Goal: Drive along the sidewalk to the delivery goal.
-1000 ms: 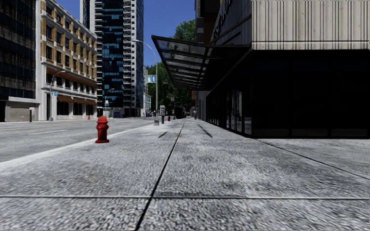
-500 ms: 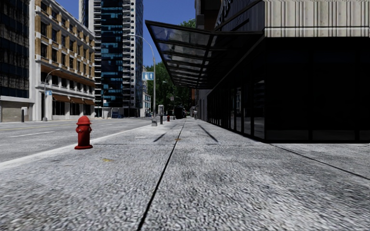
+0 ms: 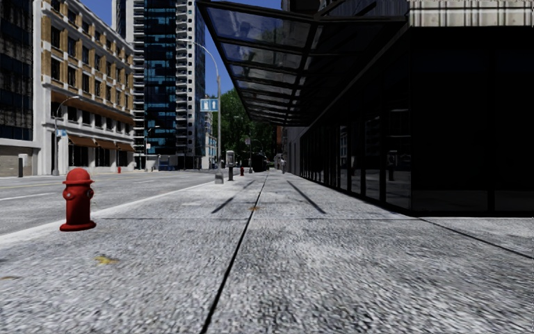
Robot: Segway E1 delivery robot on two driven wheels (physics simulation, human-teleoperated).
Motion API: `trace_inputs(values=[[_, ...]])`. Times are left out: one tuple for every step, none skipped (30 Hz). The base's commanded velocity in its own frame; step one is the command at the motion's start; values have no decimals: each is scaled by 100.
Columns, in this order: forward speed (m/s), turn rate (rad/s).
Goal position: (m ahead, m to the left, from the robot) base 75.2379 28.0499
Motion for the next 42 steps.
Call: trace_inputs(values=[[200, 0], [200, 0], [200, 0], [200, 0], [200, 0], [200, 0], [200, 0], [200, 0], [200, 0], [200, 0], [200, 0], [200, 0], [200, 0], [200, 0], [200, 0], [200, 0], [200, 0], [200, 0], [200, 0], [200, 0], [200, 0], [200, 0], [200, 0], [200, 0], [200, 0], [200, 0], [200, 0], [200, 0], [200, 0], [200, 0], [200, 0], [200, 0], [200, 0], [200, 0], [200, 0], [200, 0], [200, 0], [200, 0], [200, 0], [200, 0], [200, 0], [200, 0]])
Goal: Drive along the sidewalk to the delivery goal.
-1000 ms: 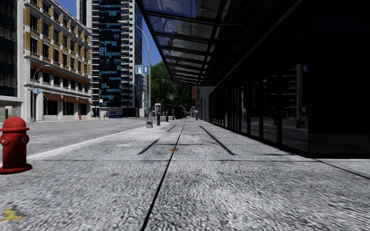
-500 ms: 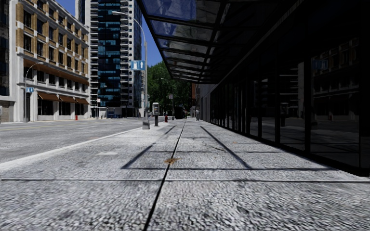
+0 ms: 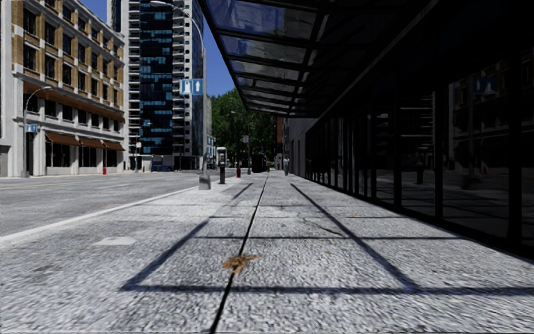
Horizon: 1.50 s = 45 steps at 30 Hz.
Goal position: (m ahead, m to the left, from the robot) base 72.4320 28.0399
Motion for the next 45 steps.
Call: trace_inputs(values=[[200, 0], [200, 0], [200, 0], [200, 0], [200, 0], [200, 0], [200, 0], [200, 0], [200, 0], [200, 0], [200, 0], [200, 0], [200, 0], [200, 0], [200, 0], [200, 0], [200, 0], [200, 0], [200, 0], [200, 0], [200, 0], [200, 0], [200, 0], [200, 0], [200, 0], [200, 0], [200, 0], [200, 0], [200, 0], [200, 0], [200, 0], [200, 0], [200, 0], [200, 0], [200, 0], [200, 0], [200, 0], [200, 0], [200, 0], [200, 0], [200, 0], [200, 0], [200, 0], [200, 0], [200, 0]])
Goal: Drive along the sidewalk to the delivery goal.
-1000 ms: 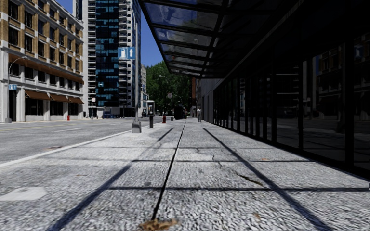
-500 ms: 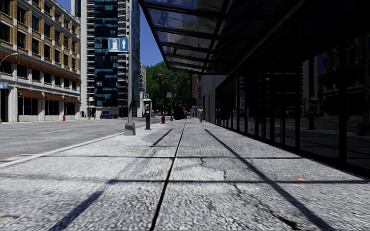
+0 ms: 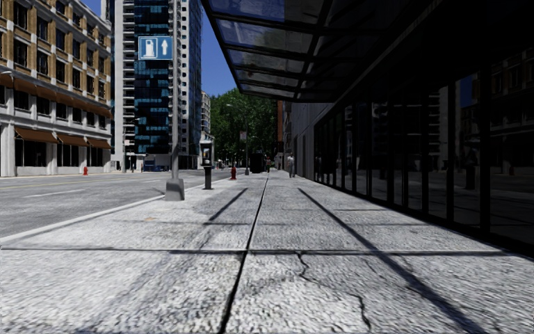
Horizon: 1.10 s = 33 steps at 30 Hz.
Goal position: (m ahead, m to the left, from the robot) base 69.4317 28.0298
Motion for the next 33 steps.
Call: trace_inputs(values=[[200, 0], [200, 0], [200, 0], [200, 0], [200, 0], [200, 0], [200, 0], [200, 0], [200, 0], [200, 0], [200, 0], [200, 0], [200, 0], [200, 0], [200, 0], [200, 0], [200, 0], [200, 0], [200, 0], [200, 0], [200, 0], [200, 0], [200, 0], [200, 0], [200, 0], [200, 0], [200, 0], [200, 0], [200, 0], [200, 0], [200, 0], [200, 0], [200, 0]])
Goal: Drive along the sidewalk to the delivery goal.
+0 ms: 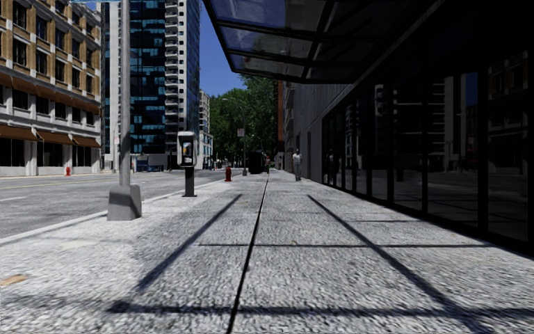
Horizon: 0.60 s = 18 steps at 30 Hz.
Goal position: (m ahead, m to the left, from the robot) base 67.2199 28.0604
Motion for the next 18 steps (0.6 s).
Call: trace_inputs(values=[[200, 0], [200, 0], [200, 0], [200, 0], [200, 0], [200, 0], [200, 0], [200, 0], [200, 0], [200, 0], [200, 0], [200, 0], [200, 0], [200, 0], [200, 0], [200, 0], [200, 0], [200, 0]])
